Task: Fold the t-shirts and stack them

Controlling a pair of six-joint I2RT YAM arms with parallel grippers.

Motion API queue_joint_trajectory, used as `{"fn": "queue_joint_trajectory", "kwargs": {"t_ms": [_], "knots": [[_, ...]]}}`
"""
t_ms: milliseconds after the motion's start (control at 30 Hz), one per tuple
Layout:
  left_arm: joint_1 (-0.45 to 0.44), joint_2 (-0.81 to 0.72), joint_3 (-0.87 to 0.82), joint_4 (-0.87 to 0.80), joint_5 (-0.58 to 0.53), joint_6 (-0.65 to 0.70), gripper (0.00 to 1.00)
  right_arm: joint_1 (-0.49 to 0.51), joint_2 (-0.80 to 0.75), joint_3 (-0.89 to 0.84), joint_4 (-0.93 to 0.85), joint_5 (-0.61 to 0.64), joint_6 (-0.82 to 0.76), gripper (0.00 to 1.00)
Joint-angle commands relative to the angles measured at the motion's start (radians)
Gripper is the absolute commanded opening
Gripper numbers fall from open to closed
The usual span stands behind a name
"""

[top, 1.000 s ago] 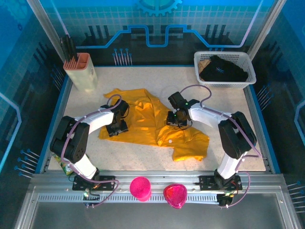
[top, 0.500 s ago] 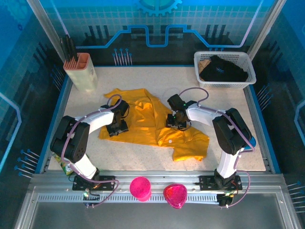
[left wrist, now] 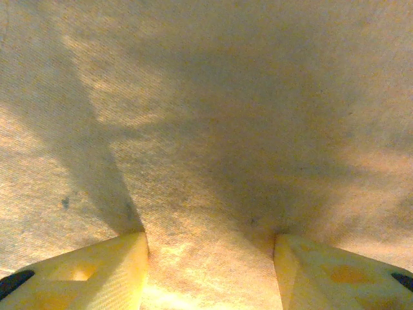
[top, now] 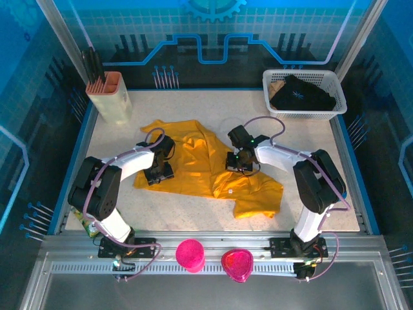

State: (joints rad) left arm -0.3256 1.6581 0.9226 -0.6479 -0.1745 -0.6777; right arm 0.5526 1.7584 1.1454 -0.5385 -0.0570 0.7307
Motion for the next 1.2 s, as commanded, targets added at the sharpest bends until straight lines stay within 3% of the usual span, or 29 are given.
{"fn": "queue_joint_trajectory", "kwargs": {"t_ms": [0, 400, 667, 1167], "knots": [[-0.001, 0.006, -0.011, 0.000, 0.020, 0.018, 0.55, 0.031, -0.027, 0.072, -0.038, -0.005, -0.025, 0.00], [-0.002, 0.025, -0.007, 0.008, 0.029, 0.020, 0.55, 0.217, 0.136, 0.210, -0.041, -0.056, 0.002, 0.00], [-0.003, 0.034, -0.006, 0.013, 0.032, 0.020, 0.55, 0.266, 0.195, 0.276, -0.056, -0.089, -0.008, 0.00], [-0.013, 0.049, -0.021, 0.039, 0.044, 0.016, 0.54, 0.355, 0.234, 0.459, -0.099, -0.012, -0.042, 0.00]]}}
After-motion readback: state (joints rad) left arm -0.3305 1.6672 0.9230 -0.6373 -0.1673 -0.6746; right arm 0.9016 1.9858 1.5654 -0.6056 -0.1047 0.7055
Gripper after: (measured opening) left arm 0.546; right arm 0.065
